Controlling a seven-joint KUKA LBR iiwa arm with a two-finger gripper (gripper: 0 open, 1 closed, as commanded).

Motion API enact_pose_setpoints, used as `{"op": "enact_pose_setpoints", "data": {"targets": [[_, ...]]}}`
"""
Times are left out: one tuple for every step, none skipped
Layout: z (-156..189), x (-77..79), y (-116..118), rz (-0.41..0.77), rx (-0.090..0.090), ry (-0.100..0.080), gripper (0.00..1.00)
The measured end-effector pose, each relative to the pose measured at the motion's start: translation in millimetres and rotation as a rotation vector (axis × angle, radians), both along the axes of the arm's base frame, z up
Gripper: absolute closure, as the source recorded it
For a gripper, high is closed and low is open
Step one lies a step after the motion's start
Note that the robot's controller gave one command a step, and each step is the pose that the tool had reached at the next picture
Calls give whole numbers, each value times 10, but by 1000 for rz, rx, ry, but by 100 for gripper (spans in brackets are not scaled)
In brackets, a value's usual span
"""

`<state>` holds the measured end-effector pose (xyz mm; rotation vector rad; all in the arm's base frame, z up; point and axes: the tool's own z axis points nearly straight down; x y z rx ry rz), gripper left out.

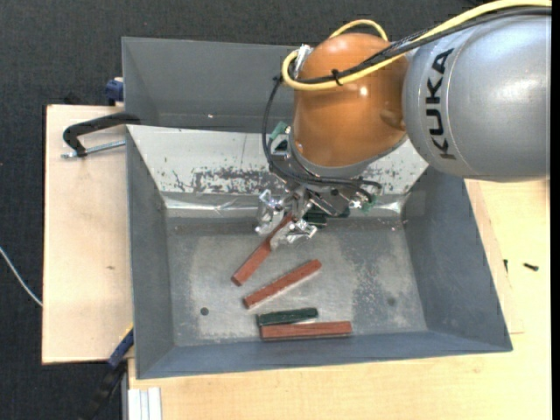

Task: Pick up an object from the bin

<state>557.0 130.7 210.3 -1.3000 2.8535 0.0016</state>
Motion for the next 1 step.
{"op": "enact_pose_setpoints", "data": {"targets": [[0,0,0,0,0,0,100]]}}
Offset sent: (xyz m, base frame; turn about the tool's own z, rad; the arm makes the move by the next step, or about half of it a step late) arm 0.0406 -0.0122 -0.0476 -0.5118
